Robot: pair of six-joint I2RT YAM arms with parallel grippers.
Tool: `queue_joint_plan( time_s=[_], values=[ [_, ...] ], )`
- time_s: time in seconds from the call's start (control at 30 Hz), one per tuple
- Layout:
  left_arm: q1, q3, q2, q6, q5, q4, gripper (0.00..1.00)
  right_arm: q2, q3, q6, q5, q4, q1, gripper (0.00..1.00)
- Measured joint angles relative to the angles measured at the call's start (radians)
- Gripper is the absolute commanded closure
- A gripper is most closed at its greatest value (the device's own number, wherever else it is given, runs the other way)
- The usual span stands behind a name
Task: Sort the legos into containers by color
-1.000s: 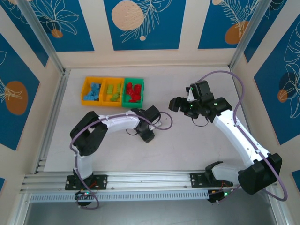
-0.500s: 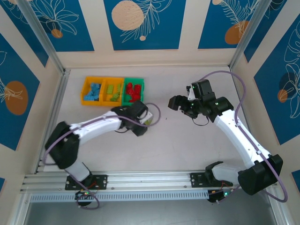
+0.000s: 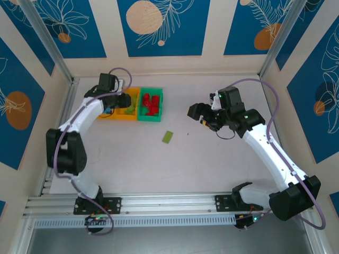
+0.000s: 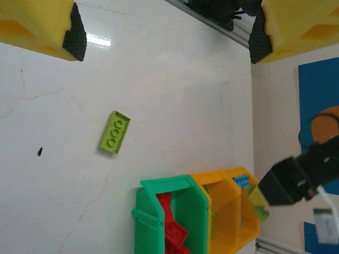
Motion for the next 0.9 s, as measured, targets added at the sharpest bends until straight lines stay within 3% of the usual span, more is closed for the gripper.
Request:
queue_joint_plan(
  time_s=[0.17,0.37,0.57,0.67,0.73,0.9],
  values=[
    [0.021,0.190,0.178,-0.007,-0.011,-0.027,0.39,0.000,0.001,0.002,-0.005,0.000,0.000,0.17],
    [0.021,0.273,0.195,-0.017,-0.014,-0.065,0.38,0.000,0.006,0.002,-0.005,-0.001,0.000,0.17],
    [-0.015,0.130,-0.005,-0.076,0.004,-0.067,0.38,0.000,0.006,0.010,-0.005,0.001,0.000,0.17],
    [-0.101,0.026,-0.147,-0.113,-0.005,-0.061,0.38,0.000,0.006,0.014,-0.005,0.002,0.000,0.17],
    [-0.214,-0.035,-0.226,-0.123,-0.026,-0.050,0.39,0.000,0.006,0.016,-0.004,0.005,0.000,0.17],
    [-0.464,-0.129,-0.254,-0.130,-0.088,-0.042,0.39,0.000,0.006,0.016,-0.004,0.005,0.000,0.17]
  ],
)
